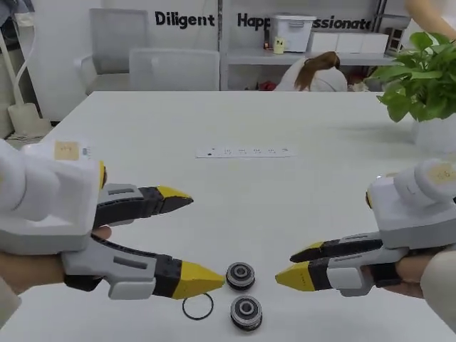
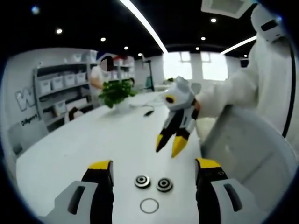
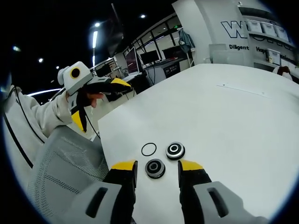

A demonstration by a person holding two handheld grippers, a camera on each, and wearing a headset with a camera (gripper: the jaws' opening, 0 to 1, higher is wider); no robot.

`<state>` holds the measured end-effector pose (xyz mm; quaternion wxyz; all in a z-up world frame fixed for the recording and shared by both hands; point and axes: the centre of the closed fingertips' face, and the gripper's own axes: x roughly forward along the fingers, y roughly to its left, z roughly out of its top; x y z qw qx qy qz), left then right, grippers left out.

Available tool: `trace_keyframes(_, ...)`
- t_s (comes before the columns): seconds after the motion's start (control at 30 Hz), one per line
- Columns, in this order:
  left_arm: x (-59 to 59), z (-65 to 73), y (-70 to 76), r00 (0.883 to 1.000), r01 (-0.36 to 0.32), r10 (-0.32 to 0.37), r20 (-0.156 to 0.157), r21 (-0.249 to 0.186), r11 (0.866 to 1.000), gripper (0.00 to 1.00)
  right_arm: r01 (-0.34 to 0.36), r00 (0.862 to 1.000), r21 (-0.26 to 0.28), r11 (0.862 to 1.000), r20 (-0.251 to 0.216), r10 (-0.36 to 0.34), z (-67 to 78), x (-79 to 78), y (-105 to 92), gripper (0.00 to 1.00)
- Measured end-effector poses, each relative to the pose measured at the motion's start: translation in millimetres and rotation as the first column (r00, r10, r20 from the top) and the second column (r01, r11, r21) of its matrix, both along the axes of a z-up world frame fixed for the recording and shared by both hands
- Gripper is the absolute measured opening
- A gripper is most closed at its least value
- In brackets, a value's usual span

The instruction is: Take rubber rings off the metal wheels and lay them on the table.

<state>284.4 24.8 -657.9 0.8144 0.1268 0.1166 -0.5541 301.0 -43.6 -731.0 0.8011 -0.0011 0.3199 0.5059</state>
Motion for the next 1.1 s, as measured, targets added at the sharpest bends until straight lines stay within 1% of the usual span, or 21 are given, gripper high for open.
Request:
trace_keyframes(0.1,3.8,-8.3,-6.0,1.0,0.004,-0.004,-0.015,0.006,1.0,0.7,-0.022,1.0,-0.012,1.0,-0.002,0.022,-4.6,-0.7,2.4,0.33)
trace_keyframes(0.2,3.7,-13.3,-15.0,0.999,0.016,-0.017,-0.038,-0.021,1.0,0.65,-0.04,0.999,-0.015,0.999,-0.007,0.039,-8.7,-1.0,5.3,0.32)
trace_keyframes(0.23,3.5,-14.8,-17.2,0.999,0.02,-0.021,-0.04,-0.024,0.999,0.64,-0.045,0.999,-0.019,0.999,-0.009,0.045,-10.8,-1.6,6.4,0.33)
trace_keyframes(0.33,4.7,-23.2,-23.0,0.999,0.032,-0.032,-0.039,-0.017,0.999,0.62,-0.058,0.998,-0.029,0.998,-0.01,0.058,-16.9,-1.6,7.7,0.32)
trace_keyframes(0.43,7.4,-35.7,-27.3,0.998,0.038,-0.038,-0.045,-0.002,0.999,0.59,-0.072,0.997,-0.036,0.997,-0.015,0.072,-23.6,-2.4,9.8,0.31)
trace_keyframes(0.53,8.9,-44.4,-28.7,0.998,0.042,-0.041,-0.049,0.002,0.999,0.56,-0.101,0.995,-0.048,0.994,-0.013,0.1,-30.0,-5.3,12.0,0.3)
trace_keyframes(0.63,10.2,-54.0,-28.9,0.997,0.032,-0.033,-0.066,-0.012,0.999,0.55,-0.127,0.992,-0.069,0.989,-0.004,0.127,-36.1,-7.3,13.7,0.3)
trace_keyframes(0.7,11.8,-61.4,-27.6,0.997,0.027,-0.027,-0.075,-0.006,1.0,0.52,-0.139,0.99,-0.079,0.987,-0.004,0.139,-40.1,-8.6,14.7,0.29)
trace_keyframes(0.8,15.9,-68.0,-25.4,0.997,0.005,-0.006,-0.082,-0.006,1.0,0.49,-0.153,0.988,-0.092,0.984,0.005,0.154,-45.0,-9.2,15.9,0.28)
trace_keyframes(0.87,18.0,-71.6,-25.7,0.996,-0.002,0.001,-0.084,-0.008,1.0,0.49,-0.162,0.986,-0.102,0.981,0.008,0.164,-48.6,-9.9,16.4,0.28)
trace_keyframes(0.93,17.9,-78.1,-27.0,0.996,-0.001,0.002,-0.09,0.005,1.0,0.48,-0.17,0.985,-0.114,0.979,0.016,0.173,-51.5,-10.5,16.6,0.27)
trace_keyframes(1.1,13.9,-90.6,-32.7,0.995,0.013,-0.01,-0.097,0.028,1.0,0.44,-0.196,0.98,-0.143,0.97,0.011,0.2,-62.0,-16.0,18.7,0.27)
